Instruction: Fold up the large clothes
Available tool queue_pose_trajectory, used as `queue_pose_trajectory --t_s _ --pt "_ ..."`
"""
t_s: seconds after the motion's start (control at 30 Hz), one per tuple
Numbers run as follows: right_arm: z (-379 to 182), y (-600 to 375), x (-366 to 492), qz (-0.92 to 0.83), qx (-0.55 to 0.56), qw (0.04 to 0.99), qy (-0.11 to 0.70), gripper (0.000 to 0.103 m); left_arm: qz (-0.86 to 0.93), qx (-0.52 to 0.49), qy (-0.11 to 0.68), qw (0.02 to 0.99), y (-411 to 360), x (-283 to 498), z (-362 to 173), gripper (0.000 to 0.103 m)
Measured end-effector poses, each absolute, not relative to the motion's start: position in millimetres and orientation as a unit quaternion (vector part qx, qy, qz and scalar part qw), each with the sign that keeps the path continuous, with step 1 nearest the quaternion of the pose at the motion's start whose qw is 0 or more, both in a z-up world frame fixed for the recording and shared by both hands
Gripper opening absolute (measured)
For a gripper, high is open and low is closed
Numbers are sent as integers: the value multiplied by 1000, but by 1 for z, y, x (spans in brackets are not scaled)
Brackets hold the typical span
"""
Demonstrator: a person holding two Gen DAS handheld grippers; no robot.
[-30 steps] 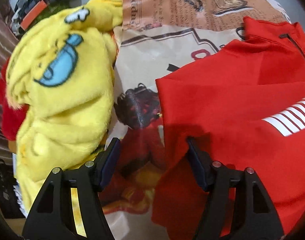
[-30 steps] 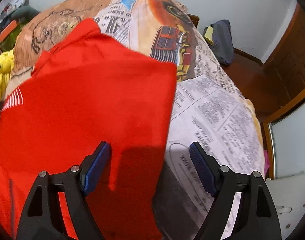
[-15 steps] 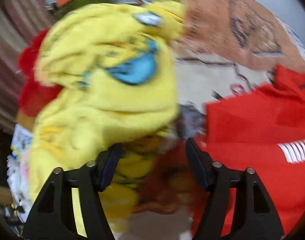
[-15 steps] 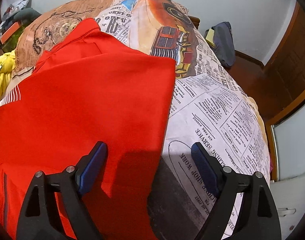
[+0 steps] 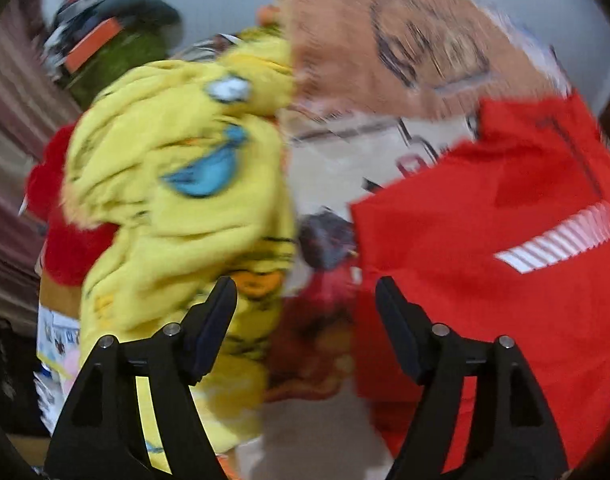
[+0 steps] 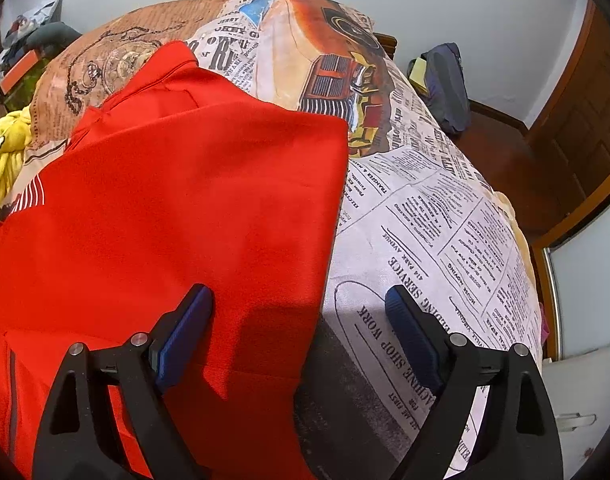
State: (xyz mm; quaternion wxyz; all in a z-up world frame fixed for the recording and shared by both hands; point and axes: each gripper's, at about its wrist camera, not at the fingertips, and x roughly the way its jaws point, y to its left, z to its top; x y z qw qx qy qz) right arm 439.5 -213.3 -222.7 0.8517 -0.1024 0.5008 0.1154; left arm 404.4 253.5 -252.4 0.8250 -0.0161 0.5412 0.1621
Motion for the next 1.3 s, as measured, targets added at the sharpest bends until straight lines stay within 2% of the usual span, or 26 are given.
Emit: queue_pose_trajectory --t_s 0.23,0.33,0.5,0.7,0.77,1.0,1.17,1.3 --pt "-224 -215 439 117 -101 853 499 87 219 -33 596 772 272 444 -325 73" --pt "-224 -215 439 118 -102 853 497 87 271 -25 597 755 289 448 -331 57" --pt "-224 -216 439 120 -97 855 495 88 227 -85 580 777 295 436 -310 56" --pt "-213 -213 442 124 -98 848 506 87 169 -69 542 820 264 422 -258 61" --pt "-200 -209 442 131 -107 853 493 87 144 -75 524 836 251 421 -236 69" --pt "-141 -184 458 175 -111 875 437 88 71 -68 465 880 199 451 -171 79" --pt "-131 -156 494 209 -94 870 436 88 36 -60 461 885 173 491 -164 82" --pt "-151 -128 523 221 -98 856 457 88 19 -57 479 876 158 528 -189 82"
